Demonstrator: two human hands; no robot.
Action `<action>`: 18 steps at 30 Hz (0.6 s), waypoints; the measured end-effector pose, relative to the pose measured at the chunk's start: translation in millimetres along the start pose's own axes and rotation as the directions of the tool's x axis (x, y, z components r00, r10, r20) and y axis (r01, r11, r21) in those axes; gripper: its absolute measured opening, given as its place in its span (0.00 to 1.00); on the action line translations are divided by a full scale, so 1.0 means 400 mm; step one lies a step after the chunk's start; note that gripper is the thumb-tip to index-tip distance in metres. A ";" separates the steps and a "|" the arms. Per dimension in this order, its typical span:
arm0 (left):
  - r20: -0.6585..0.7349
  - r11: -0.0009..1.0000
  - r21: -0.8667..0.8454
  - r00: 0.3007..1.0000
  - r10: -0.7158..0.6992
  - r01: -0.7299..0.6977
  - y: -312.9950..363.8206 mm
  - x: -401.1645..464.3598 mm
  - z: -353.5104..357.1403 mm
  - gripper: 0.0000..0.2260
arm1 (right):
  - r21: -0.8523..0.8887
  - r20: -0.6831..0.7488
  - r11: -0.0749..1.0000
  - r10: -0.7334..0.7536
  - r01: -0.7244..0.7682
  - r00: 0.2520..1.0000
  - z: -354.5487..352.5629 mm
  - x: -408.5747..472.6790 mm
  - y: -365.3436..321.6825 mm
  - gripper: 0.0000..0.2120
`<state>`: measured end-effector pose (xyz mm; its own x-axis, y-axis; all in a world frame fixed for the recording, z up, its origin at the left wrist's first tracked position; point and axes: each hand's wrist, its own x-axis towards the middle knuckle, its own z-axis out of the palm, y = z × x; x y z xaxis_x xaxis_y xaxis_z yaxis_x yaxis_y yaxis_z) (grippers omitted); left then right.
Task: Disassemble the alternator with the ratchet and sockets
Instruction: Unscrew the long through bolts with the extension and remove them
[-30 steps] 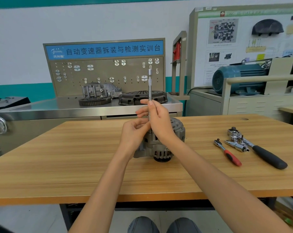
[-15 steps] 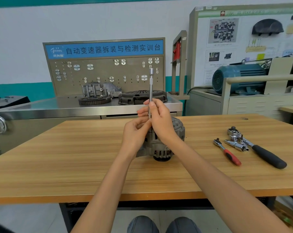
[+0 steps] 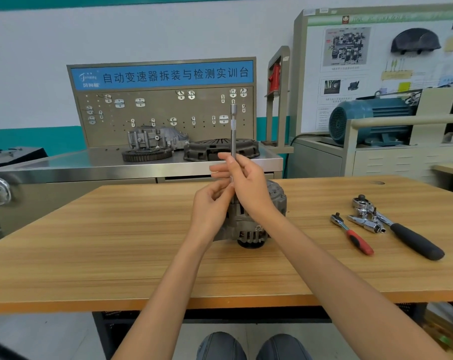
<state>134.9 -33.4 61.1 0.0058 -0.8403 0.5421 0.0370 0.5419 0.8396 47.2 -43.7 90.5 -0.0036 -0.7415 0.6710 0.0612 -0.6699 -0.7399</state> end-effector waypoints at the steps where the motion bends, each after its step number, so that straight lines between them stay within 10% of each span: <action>1: -0.009 1.000 0.001 1.000 -0.005 0.005 0.001 0.002 0.000 0.07 | -0.008 0.002 1.000 0.005 -0.005 1.000 0.000 0.000 0.001 0.11; 18: -0.044 0.999 0.049 0.999 -0.004 0.006 0.007 -0.004 0.013 0.06 | 0.024 -0.040 1.000 0.000 0.001 0.999 -0.005 -0.004 -0.005 0.07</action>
<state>129.6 -30.4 62.9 0.0495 -0.8421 0.5370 -0.0122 0.5371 0.8434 45.2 -41.1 90.9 -0.0440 -0.7427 0.6682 0.0853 -0.6692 -0.7382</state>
